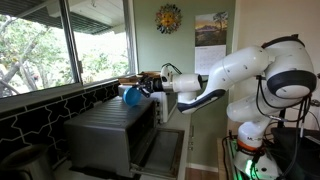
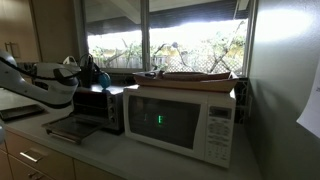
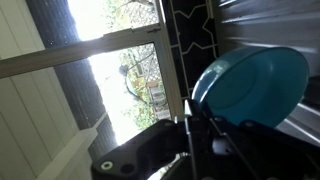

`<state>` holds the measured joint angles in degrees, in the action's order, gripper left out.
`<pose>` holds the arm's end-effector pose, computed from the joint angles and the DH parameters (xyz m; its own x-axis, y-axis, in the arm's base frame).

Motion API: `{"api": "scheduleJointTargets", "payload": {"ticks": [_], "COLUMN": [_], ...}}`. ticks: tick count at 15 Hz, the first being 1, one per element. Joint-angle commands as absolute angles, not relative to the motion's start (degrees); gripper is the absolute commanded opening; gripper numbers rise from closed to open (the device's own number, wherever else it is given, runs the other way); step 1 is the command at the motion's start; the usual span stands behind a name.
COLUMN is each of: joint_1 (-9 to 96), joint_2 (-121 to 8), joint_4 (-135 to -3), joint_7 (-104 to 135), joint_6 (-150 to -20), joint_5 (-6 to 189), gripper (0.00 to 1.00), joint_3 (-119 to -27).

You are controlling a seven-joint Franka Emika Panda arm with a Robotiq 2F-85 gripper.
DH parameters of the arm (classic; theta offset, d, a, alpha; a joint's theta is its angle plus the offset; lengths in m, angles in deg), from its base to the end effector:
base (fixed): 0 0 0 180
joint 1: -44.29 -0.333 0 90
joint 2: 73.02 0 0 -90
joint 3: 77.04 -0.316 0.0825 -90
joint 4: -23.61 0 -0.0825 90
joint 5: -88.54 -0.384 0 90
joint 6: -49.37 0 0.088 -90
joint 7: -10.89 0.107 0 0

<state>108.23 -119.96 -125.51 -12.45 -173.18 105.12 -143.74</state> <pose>0.4241 0.1573 0.4979 -0.0807 0.9749 0.2077 0.0823 -0.2012 0.9761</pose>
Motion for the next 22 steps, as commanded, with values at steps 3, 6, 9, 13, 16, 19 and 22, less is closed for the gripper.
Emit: {"api": "scheduleJointTargets", "payload": {"ticks": [3, 6, 9, 13, 16, 19, 22], "joint_1": [105.02, 103.69, 102.83, 100.88, 98.05, 94.51, 90.06], "joint_2": [-114.79, -112.76, -111.39, -109.68, -107.77, -105.71, -103.92], "joint_4": [-127.39, -127.37, -127.76, -127.48, -127.67, -128.36, -128.71], "joint_7": [-18.57, -19.94, -21.56, -24.02, -25.60, -27.54, -29.85], "joint_6": [-173.52, -172.79, -172.75, -172.20, -170.92, -168.79, -166.28], "joint_5": [106.17, 107.08, 107.31, 107.28, 108.16, 109.20, 109.59], "gripper": [0.08, 0.29, 0.19, 0.09, 0.39, 0.45, 0.49], "joint_3": [-142.62, -141.58, -141.04, -138.85, -136.56, -134.13, -130.61]}}
